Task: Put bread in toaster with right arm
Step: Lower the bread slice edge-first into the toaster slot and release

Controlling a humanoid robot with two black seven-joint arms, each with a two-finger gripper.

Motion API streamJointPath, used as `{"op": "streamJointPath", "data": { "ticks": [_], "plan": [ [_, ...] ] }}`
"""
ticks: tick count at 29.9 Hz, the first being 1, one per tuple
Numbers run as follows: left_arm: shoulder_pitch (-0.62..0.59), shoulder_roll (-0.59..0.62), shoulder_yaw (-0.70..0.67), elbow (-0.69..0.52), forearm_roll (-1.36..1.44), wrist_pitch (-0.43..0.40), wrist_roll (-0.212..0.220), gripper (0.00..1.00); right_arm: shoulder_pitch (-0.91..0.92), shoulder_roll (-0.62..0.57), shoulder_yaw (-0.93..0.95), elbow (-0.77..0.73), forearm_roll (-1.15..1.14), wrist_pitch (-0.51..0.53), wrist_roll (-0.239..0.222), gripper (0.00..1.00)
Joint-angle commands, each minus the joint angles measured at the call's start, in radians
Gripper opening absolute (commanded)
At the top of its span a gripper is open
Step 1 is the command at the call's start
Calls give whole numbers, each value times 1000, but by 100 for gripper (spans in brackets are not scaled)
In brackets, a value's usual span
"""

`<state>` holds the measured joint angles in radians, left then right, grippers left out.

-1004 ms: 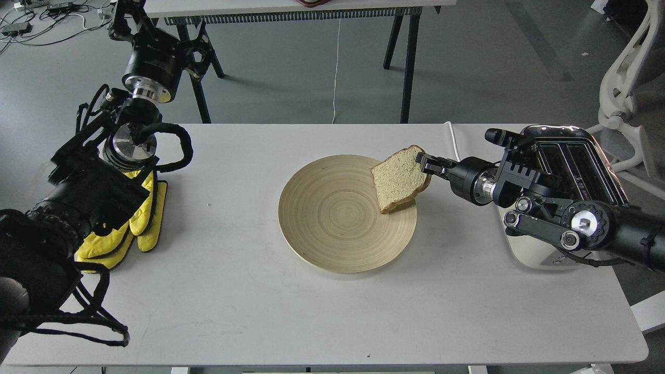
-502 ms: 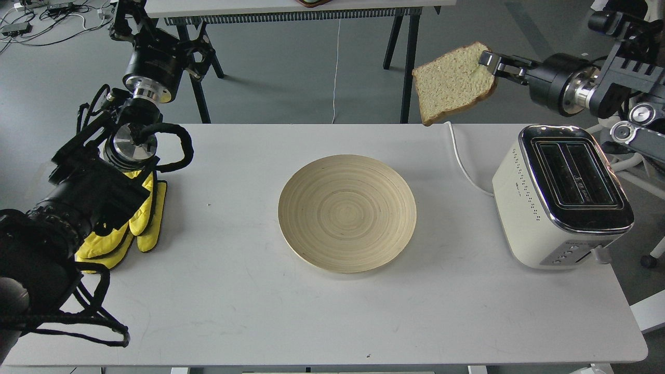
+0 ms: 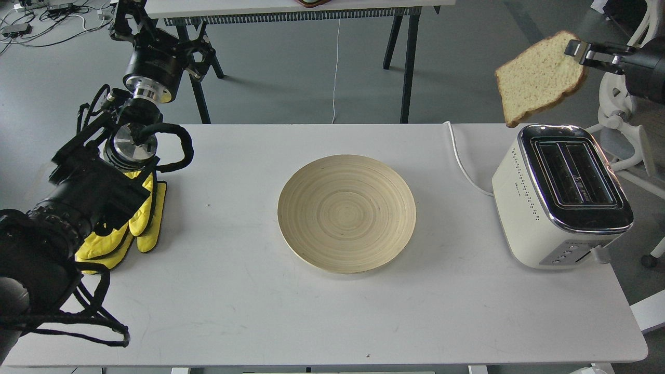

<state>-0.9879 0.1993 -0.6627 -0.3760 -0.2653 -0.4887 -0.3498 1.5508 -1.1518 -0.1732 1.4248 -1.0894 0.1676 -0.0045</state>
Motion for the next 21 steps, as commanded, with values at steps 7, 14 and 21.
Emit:
{"op": "streamJointPath", "data": {
  "ticks": [7,14,21],
  "plan": [
    [0,0,0,-1,0,0,0,100,9,-134,-41,98,-108,44,0,0],
    [0,0,0,-1,0,0,0,100,-18,-175,-103,106,-181,35,1,0],
    [0,0,0,-1,0,0,0,100,-67,-169,-104,74,-195,27,0,0]
  ]
}}
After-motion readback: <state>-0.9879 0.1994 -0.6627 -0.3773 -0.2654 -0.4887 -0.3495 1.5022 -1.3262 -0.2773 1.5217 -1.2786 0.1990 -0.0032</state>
